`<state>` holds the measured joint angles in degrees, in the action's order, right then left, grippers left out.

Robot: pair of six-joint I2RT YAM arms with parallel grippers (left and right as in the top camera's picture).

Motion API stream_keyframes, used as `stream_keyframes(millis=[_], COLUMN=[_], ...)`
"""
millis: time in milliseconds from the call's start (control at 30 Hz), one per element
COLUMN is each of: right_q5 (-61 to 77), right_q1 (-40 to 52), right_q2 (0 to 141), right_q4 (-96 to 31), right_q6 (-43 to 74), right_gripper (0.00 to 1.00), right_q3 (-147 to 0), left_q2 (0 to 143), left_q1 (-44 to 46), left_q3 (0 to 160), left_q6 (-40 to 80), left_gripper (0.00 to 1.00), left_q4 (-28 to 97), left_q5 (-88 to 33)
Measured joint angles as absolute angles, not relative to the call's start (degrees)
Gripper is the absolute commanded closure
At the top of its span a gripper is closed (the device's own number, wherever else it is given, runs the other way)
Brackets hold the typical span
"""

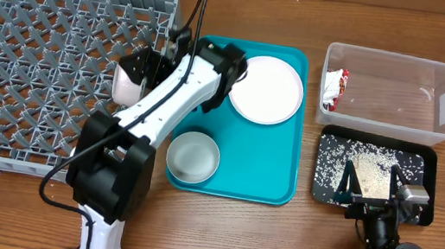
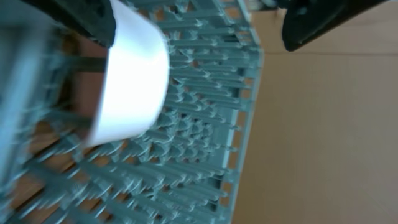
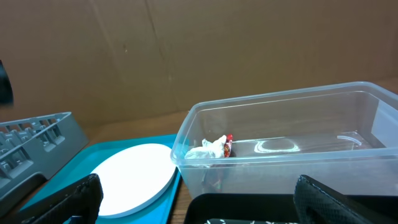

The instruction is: Sort waste into correct bins and load items into the dishwasher

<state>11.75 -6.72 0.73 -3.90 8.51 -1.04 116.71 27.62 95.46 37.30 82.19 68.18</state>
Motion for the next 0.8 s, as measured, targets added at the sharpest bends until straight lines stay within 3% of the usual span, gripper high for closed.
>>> stream_keyframes(millis=[167, 267, 300, 533, 800], right_q5=[11.75, 11.75, 11.75, 11.75, 11.75], right_q1=[-6.72, -6.72, -6.72, -6.72, -6.72], right_q2=[0.73, 0.73, 0.73, 0.73, 0.73], right_q4=[-3.90, -3.92, -3.90, -3.88, -3.90], right_q6=[8.49, 8.51, 8.54, 8.54, 8.51], right_gripper=[0.00, 0.00, 0.00, 0.00, 0.00], right_q3=[-1.04, -1.04, -1.04, -1.04, -1.04], left_q2=[113.80, 109.47, 108.29, 106.65, 106.67], left_q1=[28.42, 28.34, 28.10, 28.60, 37.06], left_q3=[107.31, 113.40, 114.26, 113.27, 106.89], left_q6=[37.65, 34.74, 33.63, 27.14, 27.00], left_gripper=[0.00, 0.30, 0.34, 0.34, 0.41], left_q4=[82.30, 79.61, 79.42, 80.88, 84.03], left_q5=[54.76, 39.81, 35.18, 7.20, 1.37])
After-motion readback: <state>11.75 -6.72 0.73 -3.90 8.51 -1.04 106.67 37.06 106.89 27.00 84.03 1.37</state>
